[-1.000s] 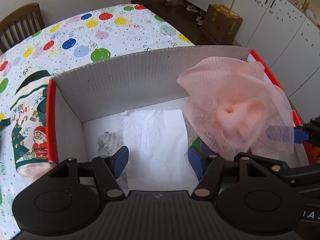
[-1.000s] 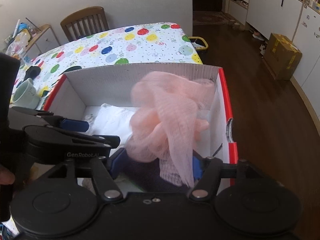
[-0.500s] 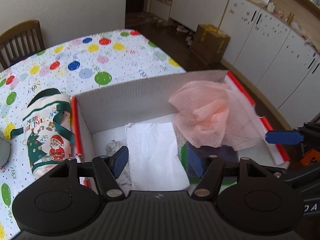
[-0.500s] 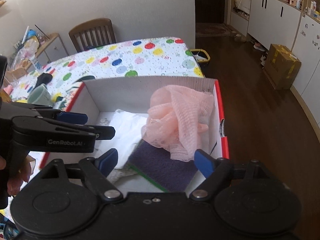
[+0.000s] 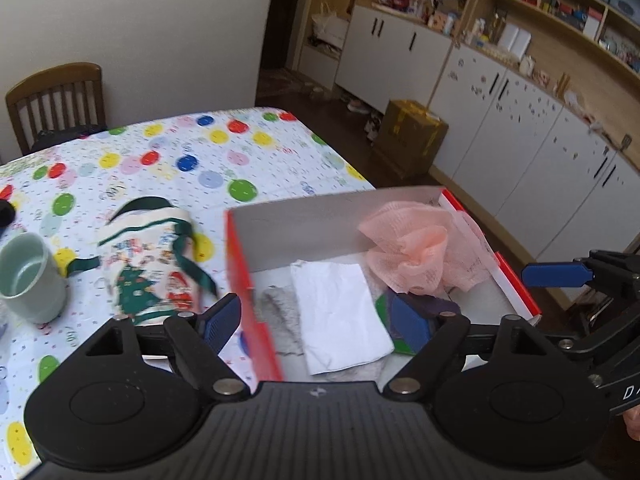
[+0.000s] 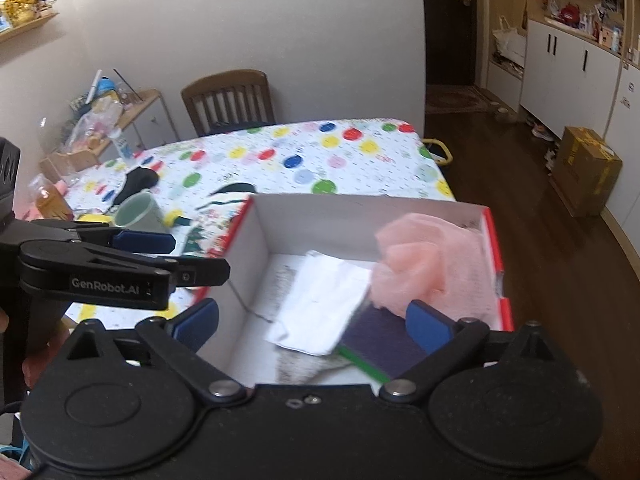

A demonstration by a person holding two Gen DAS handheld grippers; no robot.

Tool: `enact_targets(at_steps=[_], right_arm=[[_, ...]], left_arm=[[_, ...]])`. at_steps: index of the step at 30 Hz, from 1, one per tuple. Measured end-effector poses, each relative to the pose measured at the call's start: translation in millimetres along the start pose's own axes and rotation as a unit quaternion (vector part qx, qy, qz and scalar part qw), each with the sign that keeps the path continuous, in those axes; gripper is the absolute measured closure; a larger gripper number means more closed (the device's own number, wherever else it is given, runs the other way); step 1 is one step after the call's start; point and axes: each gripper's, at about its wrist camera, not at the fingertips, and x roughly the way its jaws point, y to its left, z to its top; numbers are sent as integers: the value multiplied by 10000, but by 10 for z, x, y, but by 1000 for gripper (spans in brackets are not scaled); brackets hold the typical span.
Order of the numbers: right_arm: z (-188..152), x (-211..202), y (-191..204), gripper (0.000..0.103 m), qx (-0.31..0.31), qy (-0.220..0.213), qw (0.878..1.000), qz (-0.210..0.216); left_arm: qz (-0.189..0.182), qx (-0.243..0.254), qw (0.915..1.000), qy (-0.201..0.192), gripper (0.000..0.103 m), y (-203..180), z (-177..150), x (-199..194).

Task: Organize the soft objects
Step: 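Withdraw both open tools from the box back over the table, then close the left tool on the clear plastic bag while the right tool grasps the Christmas pouch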

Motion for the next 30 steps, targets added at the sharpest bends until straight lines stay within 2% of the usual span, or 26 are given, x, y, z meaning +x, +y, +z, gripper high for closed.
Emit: enact_targets(at_steps=[8,16,21,25,30], right_arm=[[85,130,427,2,67,-57,9996,269],[170,431,966,2,-58,72,9989,450],[245,674,1249,2,-57,192,9986,483],[318,891,1453,2,-103,266,9988,396],[394,1213,1655,2,-273,334,9989,197]], left_arm=[[28,-273,9995,-186,1,514,-131,-362],[290,-411,9977,-462,1,1193,-312,-710],[551,-561,9958,-475,1,1663,-439,-878],[854,-714,9925,-507,1,2020,-541,-1004],[981,-911,9897,-514,1,2432,-684,-1080]])
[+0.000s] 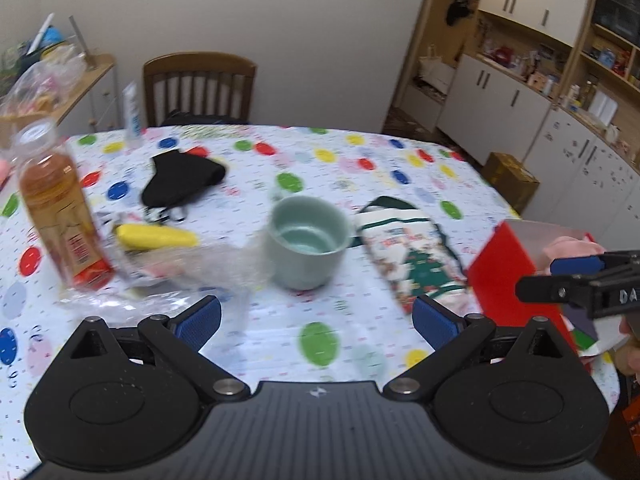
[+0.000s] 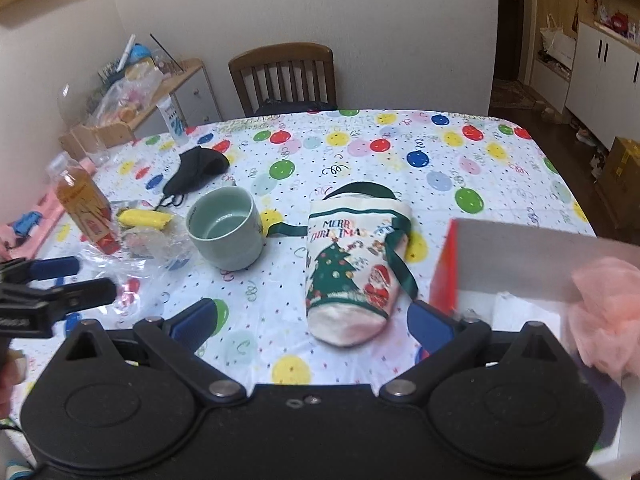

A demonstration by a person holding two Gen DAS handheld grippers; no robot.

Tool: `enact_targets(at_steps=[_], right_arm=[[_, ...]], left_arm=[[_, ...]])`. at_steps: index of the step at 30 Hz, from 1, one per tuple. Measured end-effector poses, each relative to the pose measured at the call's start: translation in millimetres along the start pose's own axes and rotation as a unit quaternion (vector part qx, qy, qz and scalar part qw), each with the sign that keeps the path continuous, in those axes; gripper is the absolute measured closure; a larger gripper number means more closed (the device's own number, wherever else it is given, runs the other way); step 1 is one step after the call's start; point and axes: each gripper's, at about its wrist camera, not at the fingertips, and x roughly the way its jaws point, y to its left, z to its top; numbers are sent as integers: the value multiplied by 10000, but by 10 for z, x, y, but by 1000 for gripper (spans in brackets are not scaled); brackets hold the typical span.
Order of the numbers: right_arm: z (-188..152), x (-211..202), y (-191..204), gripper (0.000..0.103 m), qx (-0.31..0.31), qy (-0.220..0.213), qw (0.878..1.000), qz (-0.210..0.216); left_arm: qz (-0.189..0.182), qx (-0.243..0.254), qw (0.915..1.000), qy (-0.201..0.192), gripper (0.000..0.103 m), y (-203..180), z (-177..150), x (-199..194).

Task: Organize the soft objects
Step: 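Close the left tool on the clear plastic bag while the right tool grasps the Christmas pouch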

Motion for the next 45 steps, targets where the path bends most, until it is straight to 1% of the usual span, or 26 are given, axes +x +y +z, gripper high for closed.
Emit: enact_targets(at_steps=[2,5,9,12,18,24,26,27,29,31,33,37,38,40,42,44,45], right_arm=[[38,144,57,2,-56,94,9999,-3],[82,345,105,2,-84,188,9997,-126],[145,600,134,2,-134,314,9985,-418],[174,771,116,4,-98,455,9971,-595],[226,1011,99,6,3,659,9953,-708],[286,1211,117,7,53,791,9933,-839],[298,1275,130,9,33,827,9927,-873],[298,1306,134,12,28,847,9925,-883],[297,1372,139,13,27,900,9917,-917],[289,1425,139,14,26,928,9909,-979],[282,1469,137,15,27,944,9901,-1043],[274,1537,97,15,72,976,9879,-1200],[270,1558,85,15,85,990,9872,-1251],[259,1595,64,16,108,1022,9859,-1319],[248,1625,53,16,105,1057,9848,-1372],[229,1644,60,19,51,1076,9836,-1449],[220,1650,67,21,10,1085,9830,-1482]], left_arm=[[81,-95,9999,5,1,165,-25,26],[280,-295,9992,5,1,423,-67,83],[615,-626,9961,28,1,788,-108,180],[961,-795,9922,48,1,1012,-133,261],[1351,-1215,9833,82,1,1378,-180,400],[1514,-1832,9709,291,1,1666,-217,613],[1528,-2024,9667,355,2,1735,-229,671],[1523,-2113,9647,390,2,1767,-234,698],[1523,-2279,9607,426,2,1816,-255,741],[1493,-2374,9589,425,2,1837,-268,773],[1486,-2384,9588,417,2,1840,-266,801],[1432,-2321,9614,375,6,1821,-255,847],[1445,-2294,9619,363,9,1813,-251,856],[1430,-2255,9631,336,15,1800,-234,878],[1402,-2224,9643,321,24,1784,-217,887],[1386,-2179,9656,317,30,1763,-200,898],[1427,-2142,9658,322,36,1749,-195,904]])
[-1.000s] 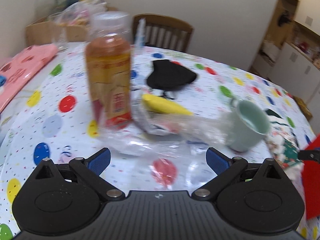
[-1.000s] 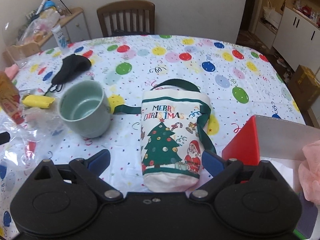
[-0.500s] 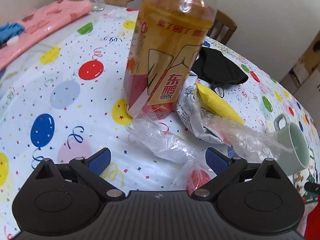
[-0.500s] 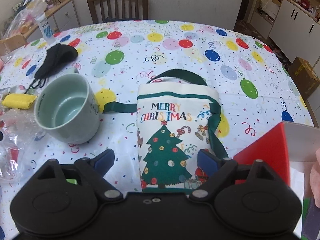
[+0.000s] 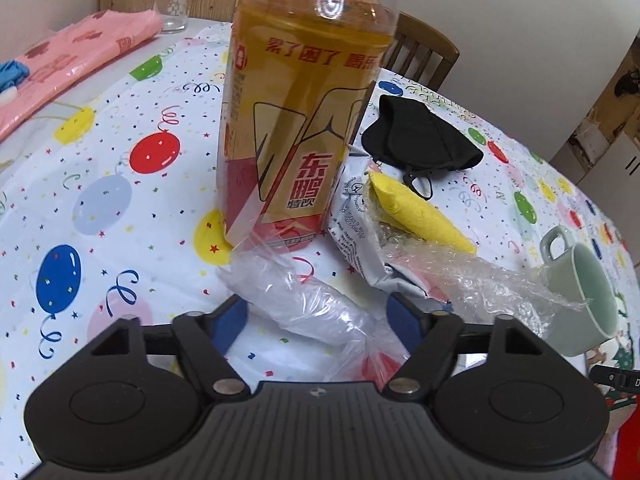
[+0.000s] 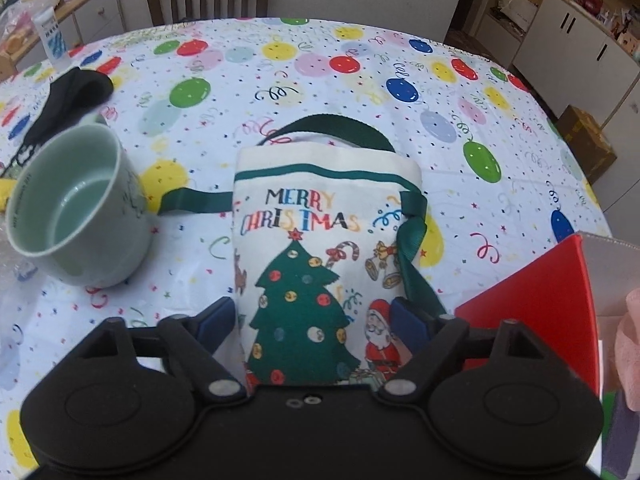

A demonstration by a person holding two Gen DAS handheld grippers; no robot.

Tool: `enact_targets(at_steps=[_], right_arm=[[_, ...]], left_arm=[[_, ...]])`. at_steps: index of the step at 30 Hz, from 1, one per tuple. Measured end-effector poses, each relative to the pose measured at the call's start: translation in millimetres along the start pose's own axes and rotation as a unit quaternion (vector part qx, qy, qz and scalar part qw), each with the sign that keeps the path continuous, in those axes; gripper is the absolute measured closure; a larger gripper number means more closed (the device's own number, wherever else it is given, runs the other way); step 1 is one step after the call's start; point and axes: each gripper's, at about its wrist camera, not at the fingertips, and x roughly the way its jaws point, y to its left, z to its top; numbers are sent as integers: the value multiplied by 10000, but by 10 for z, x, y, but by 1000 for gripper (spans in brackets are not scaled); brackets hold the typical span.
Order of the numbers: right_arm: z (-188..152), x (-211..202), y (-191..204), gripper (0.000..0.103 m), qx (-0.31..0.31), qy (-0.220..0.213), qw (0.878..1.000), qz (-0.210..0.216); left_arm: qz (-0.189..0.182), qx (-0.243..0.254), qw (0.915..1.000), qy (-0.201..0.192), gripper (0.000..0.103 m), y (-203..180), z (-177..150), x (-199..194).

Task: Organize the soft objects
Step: 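Close the left tool on the clear plastic bag while the right tool grasps the Christmas pouch, then lift and carry the plastic bag and Christmas pouch with both tools into the box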

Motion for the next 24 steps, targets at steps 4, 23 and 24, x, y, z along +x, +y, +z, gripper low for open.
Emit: enact_targets(at_steps=[4,23,24], right_arm=[[-18,-17,32,31,-115,-46,9999,-104],[-152,-384,28,87,-204,-349,9992,77],[-171,-432,22,87,-209,-383,9990,131]], left_arm=[[-11,11,10000,-11,49,-14,4,-6],[-3,224,9996,-187,62,-53,-77,-190],[-13,222,9996,-198,62,-55,-82,-208]])
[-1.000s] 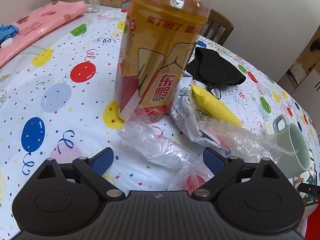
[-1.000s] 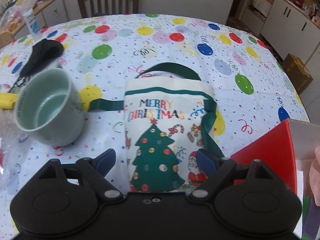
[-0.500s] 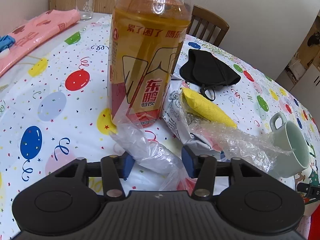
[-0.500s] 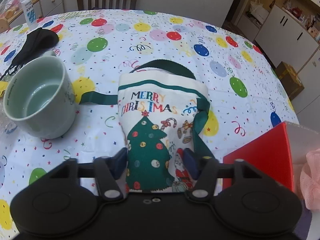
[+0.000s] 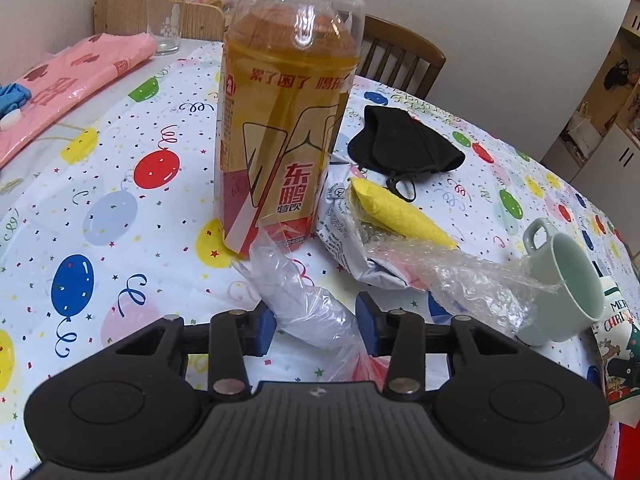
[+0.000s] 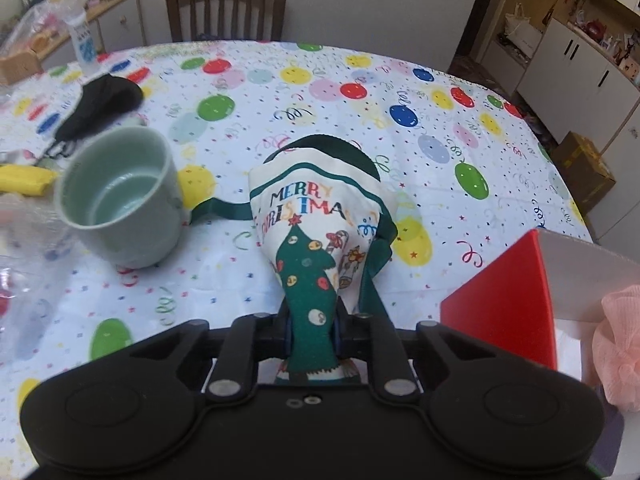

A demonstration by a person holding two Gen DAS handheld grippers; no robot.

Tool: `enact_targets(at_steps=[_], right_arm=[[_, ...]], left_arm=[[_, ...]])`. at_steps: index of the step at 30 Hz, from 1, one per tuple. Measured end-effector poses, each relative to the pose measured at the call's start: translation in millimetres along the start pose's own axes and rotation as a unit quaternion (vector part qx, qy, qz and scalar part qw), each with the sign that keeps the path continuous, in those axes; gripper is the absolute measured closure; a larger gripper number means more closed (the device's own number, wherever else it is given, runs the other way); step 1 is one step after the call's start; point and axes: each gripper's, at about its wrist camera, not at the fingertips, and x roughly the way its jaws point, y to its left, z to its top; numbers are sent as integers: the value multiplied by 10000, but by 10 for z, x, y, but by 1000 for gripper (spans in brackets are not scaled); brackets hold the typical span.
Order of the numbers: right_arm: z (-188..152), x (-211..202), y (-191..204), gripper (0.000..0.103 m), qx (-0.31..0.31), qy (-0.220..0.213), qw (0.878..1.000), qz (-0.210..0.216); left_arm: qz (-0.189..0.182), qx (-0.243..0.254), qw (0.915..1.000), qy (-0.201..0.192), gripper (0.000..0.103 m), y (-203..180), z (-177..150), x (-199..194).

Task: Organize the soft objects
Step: 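Lift and carry the plastic bag and Christmas pouch with both tools into the box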

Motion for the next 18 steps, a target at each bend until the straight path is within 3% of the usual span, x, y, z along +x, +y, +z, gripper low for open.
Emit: enact_targets(at_steps=[18], right_arm=[[-277,-1079,-383,87,68,-523,9942,937]], left_arm=[[-306,91,9994,-130,62,-127,-155,-610]])
